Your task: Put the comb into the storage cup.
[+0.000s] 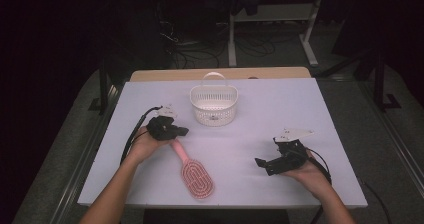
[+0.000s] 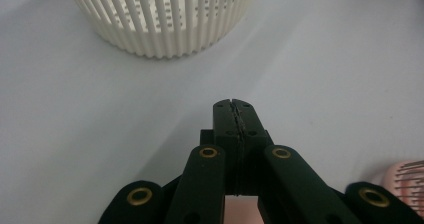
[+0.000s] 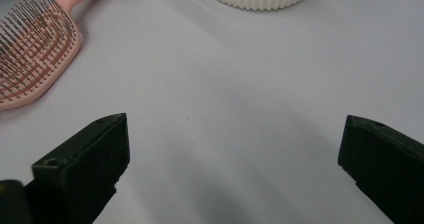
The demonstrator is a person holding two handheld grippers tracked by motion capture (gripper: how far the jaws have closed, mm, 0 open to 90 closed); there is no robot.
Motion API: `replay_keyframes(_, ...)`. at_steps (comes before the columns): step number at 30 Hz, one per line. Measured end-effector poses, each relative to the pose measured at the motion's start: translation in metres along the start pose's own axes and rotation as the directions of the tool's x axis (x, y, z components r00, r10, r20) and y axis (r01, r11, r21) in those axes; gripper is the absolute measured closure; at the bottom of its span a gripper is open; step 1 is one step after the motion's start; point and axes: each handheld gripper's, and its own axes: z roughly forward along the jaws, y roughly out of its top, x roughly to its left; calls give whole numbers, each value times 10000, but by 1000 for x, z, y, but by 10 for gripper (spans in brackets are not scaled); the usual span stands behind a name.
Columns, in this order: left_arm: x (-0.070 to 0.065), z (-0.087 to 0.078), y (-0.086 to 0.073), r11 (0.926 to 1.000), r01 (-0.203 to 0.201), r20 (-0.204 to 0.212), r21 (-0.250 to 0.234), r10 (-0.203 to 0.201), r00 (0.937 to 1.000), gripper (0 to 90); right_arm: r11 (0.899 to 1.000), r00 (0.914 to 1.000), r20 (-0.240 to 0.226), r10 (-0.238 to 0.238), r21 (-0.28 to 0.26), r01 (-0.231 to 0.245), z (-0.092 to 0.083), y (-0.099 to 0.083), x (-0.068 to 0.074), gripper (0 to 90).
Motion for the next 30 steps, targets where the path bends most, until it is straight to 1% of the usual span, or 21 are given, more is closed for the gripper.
replay_keyframes(7, 4, 5, -3, 9991, 98, -163, 418, -91, 9998, 900, 10000, 10000, 0, -3, 16, 3, 0, 0, 0, 0)
replay_keyframes(10, 4, 6, -4, 9980, 56, -237, 627, -41, 9997, 900, 10000, 10000, 12, 4, 12, -4, 0, 0, 0, 0)
replay_keyframes(13, 3, 7, -4, 9974, 5, -264, 724, 14, 9997, 900, 10000, 10000, 21, 6, 32, -6, 0, -1, 0, 0)
replay_keyframes(14, 3, 8, -4, 9962, -46, -355, 871, 77, 9993, 900, 10000, 10000, 18, -20, 45, 19, 0, -1, 0, 0)
replay_keyframes(24, 3, 7, -6, 9924, -117, -580, 1227, 190, 9981, 900, 10000, 10000, 43, -19, 89, 18, 0, -1, -1, 0)
replay_keyframes(28, 3, 6, -6, 9930, -133, -626, 1172, 208, 9978, 900, 9999, 10000, 51, -30, 98, 29, 0, -1, -1, 0)
replay_keyframes(30, 4, 5, -7, 9923, -133, -662, 1228, 215, 9976, 900, 9999, 10000, 61, -41, 112, 41, 0, -2, -1, 0)
